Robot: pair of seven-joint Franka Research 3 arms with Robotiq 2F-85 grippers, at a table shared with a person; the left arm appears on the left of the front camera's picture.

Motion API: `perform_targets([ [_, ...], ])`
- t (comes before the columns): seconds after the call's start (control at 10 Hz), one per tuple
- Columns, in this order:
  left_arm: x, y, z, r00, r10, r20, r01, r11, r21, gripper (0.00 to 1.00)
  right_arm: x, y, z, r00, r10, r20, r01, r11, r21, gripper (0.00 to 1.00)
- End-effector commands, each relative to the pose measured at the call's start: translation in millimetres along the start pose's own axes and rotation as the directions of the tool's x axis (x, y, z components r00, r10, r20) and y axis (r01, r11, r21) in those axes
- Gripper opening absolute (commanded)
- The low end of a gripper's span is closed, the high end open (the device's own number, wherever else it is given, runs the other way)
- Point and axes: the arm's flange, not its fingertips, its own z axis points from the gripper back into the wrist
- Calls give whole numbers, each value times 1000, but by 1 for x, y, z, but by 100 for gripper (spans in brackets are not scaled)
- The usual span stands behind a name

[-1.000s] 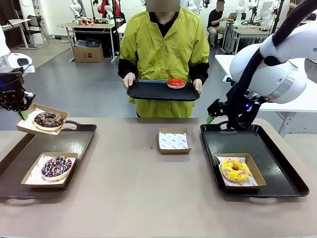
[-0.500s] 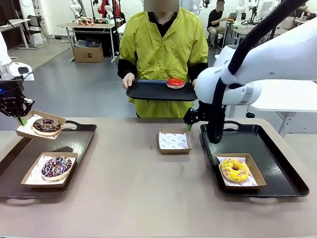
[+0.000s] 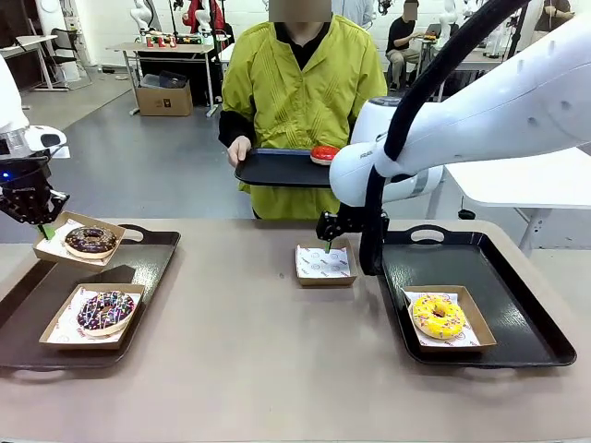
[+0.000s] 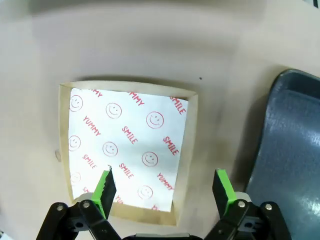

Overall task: Individually package the donuts and arrange them on the tray.
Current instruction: Place the picked Paper togo box on the Handle tray while simultaneously picking up another Paper togo box from the table with the other hand.

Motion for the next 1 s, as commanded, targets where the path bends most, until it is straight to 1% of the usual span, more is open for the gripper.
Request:
perform_targets([
  [0.0,-3,0,6,1000,3,6,-3,1000,-3,1,12,5,-11,999,-26,-23,25,999,-47,100],
  [0.2,-3,0,6,1000,3,6,-3,1000,-3,1,12,2,-22,998,-42,-35,39,996,-74,100],
  [0.3,-3,0,6,1000,3,6,-3,1000,-3,1,12,1,-22,999,-46,-26,44,996,-83,100],
  [0.7,0,0,3,1000,0,5,0,1000,0,1,9,-2,-23,999,-49,-10,49,997,-53,100],
  [0.8,2,-3,-1,1000,15,11,-15,1000,9,1,8,-3,-22,999,-33,-1,33,999,-43,61],
  [0.9,5,-7,-6,1000,16,5,-16,999,30,1,8,-4,-22,999,-39,-3,39,998,-42,42],
])
